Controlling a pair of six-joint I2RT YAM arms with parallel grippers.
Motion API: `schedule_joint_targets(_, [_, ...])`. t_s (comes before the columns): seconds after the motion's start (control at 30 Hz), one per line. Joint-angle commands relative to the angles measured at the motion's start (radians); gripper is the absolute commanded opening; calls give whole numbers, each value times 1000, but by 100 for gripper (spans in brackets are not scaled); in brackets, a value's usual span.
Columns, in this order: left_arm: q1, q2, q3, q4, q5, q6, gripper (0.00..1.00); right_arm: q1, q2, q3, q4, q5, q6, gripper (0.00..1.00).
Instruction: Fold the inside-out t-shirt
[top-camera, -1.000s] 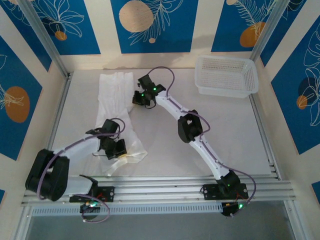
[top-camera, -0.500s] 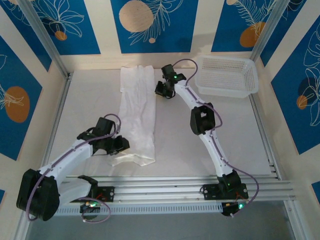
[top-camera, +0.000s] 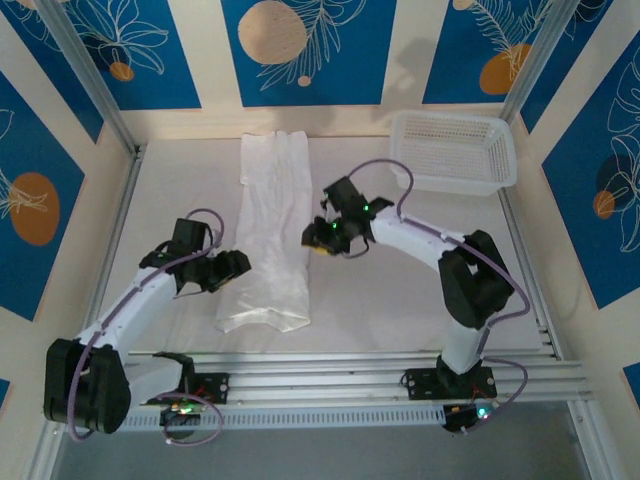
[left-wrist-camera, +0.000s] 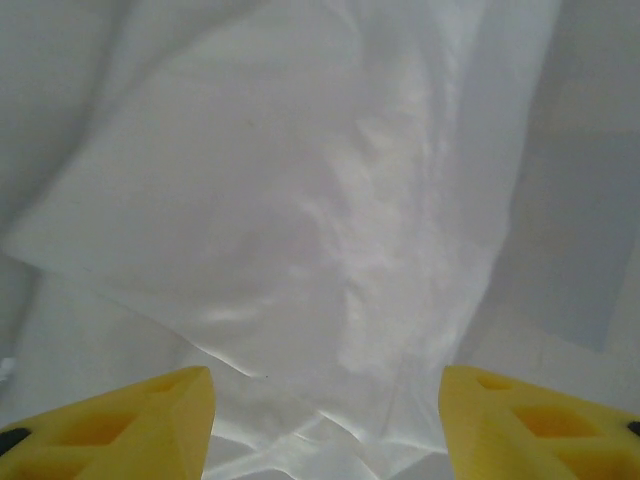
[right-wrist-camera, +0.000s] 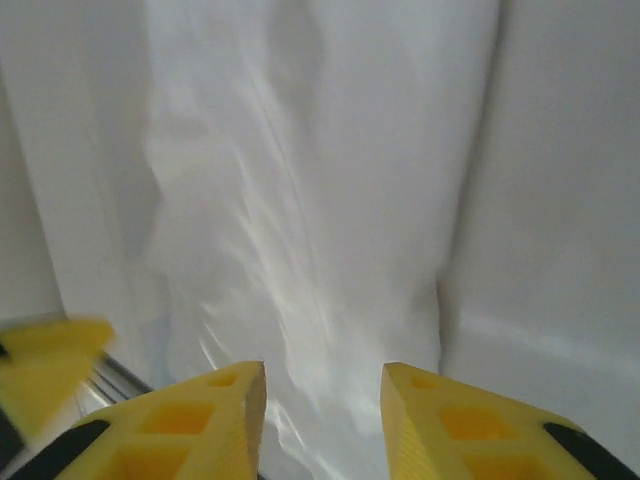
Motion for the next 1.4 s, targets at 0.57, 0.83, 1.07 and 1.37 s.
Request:
schedule_joint_targets(0.57, [122, 101, 4, -12, -77, 141, 64, 69, 208, -4, 24, -136, 47, 44])
schedule_joint_targets(0.83, [125, 144, 1, 16, 12, 124, 65, 77, 164, -18, 32, -127, 35, 16])
schedule_joint_targets(1.07, [125, 230, 14, -21, -45, 102, 59, 75, 111, -71, 75, -116, 48, 0])
schedule_joint_targets(1.37, [119, 289, 12, 28, -12, 89, 54, 80, 129, -55, 79, -129, 51, 0])
